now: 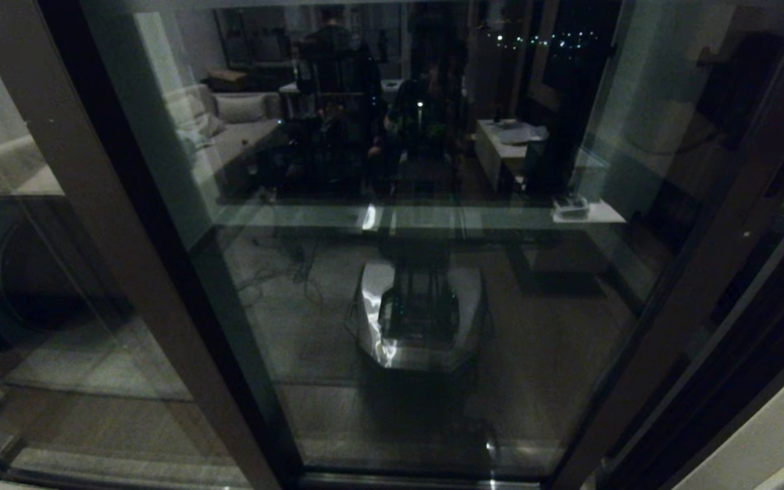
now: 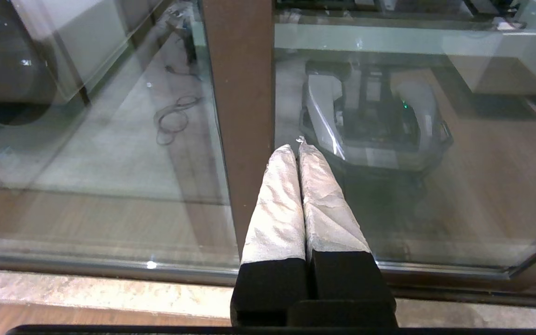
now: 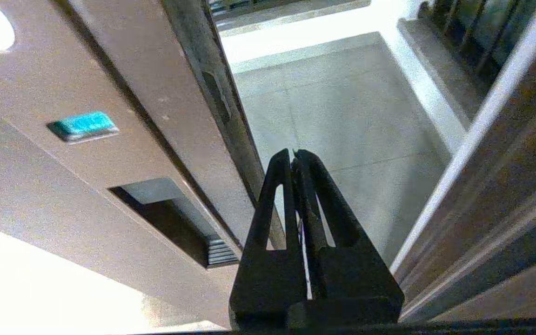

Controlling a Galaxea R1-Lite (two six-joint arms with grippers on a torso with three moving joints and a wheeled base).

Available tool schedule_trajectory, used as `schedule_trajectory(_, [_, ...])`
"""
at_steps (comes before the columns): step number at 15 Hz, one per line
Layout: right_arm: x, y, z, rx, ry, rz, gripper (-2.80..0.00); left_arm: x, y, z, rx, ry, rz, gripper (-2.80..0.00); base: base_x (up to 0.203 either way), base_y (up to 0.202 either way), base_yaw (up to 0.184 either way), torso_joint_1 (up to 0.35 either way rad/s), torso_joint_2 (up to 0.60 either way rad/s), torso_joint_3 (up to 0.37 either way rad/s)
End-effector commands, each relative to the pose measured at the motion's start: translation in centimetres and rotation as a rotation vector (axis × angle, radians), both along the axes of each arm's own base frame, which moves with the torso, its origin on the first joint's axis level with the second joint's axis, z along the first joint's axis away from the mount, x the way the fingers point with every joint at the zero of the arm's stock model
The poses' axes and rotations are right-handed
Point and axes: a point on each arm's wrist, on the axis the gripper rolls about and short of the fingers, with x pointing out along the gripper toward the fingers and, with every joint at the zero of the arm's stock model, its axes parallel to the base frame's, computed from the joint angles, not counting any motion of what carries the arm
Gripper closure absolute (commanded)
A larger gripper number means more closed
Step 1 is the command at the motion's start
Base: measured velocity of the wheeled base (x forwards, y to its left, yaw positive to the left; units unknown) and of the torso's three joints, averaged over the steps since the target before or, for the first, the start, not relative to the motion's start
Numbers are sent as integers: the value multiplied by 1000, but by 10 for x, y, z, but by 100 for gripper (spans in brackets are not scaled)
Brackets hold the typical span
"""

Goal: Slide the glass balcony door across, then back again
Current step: Open the slid door

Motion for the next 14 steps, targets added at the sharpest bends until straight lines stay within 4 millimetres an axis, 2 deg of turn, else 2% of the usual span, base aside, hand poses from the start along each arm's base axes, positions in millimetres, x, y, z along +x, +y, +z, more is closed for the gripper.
schedule_trajectory(1, [-2, 7, 0, 0, 1, 14, 0, 0, 0, 0, -1, 1, 0, 0, 0, 0, 0, 0, 0, 0])
schedule_trajectory(14, [0, 56, -7, 47, 25, 171, 0, 0, 0, 0, -1, 1, 0, 0, 0, 0, 0, 0, 0, 0])
